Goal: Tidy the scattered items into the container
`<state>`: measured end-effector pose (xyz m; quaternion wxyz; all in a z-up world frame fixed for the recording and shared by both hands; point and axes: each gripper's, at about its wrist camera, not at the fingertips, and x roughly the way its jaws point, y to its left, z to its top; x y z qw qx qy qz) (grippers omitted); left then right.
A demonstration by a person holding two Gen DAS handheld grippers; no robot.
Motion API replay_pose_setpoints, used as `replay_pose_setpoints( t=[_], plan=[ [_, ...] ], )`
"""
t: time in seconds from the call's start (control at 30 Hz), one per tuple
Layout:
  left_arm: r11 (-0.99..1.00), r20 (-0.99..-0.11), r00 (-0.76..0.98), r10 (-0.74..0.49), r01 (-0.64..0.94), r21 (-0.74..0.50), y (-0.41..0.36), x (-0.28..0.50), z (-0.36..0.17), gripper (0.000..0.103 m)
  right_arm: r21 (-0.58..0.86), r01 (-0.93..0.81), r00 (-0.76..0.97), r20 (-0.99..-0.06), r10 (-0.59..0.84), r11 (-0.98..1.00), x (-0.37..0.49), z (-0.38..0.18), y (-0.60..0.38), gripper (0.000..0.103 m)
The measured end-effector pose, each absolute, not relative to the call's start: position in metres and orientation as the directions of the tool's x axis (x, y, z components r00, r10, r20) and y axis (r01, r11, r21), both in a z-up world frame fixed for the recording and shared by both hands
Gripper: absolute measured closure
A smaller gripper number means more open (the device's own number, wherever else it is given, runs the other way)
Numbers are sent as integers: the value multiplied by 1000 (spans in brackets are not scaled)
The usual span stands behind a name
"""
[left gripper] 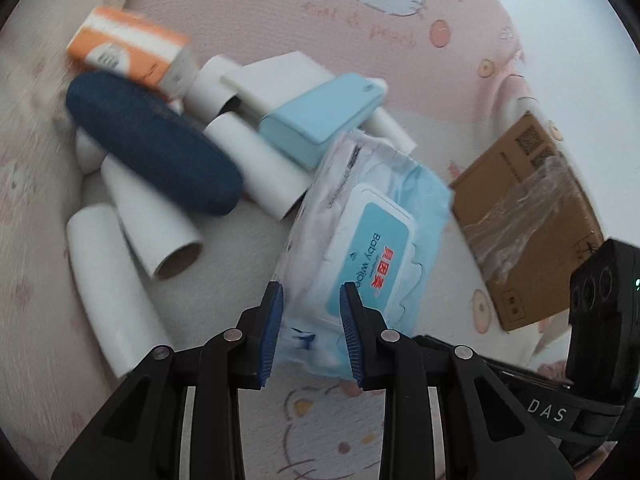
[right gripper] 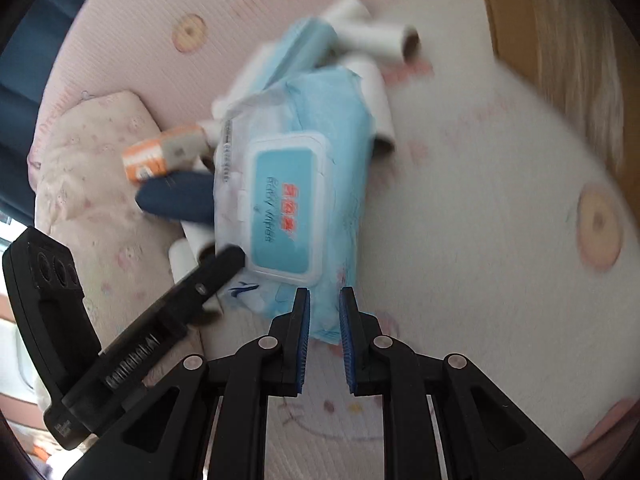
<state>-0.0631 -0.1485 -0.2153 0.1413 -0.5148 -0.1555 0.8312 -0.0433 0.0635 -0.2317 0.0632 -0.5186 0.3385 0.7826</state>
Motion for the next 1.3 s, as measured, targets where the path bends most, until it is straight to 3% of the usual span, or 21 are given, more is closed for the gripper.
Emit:
replay_pose_setpoints(
  t=[0.2,0.33,0.5,0.73,0.9,1.13,1.2,1.27,1.3],
  plan=[
    [-889,-796,-446,409,0,-457,-164,-54,-217,70,439,-428,-494,-846,-203,-790,-46,-215,69,91],
    [-903,-782,-497,375,-6,-429,-161,-43,-206,50,400,-407,-525,-838,-148,-821,-50,-202,72,89],
    [-892,-739,-573,354,30,-451,-158,-21,-199,41,275,-367,-529,-848,-44,-889,-64,-185,73,48],
    [-883,-783,-520,342,107,-456,-154,-3,-219,41,184,-222,-555,-831,-31,-957,-92,-166,73,47],
    [-837,-777,-527,343,203,-508,-174,-1,-231,41,-6,-110,-518,-853,62,-994,-120,-163,63,47],
    [-794,-769,-466,437,201,-574,-168,-9,-251,42,-29,-83,-463,-884,64,-996,-143,-189,57,47],
    [-789,-761,-459,459,183,-586,-164,-14,-252,49,-42,-91,-435,-897,78,-995,-147,-198,59,47],
    [-795,-763,-449,465,167,-583,-158,-20,-252,65,-36,-92,-427,-901,72,-995,-146,-203,63,47],
    [-809,-774,-441,455,157,-566,-154,-23,-250,65,-5,-103,-433,-900,50,-995,-144,-204,68,47]
  ],
)
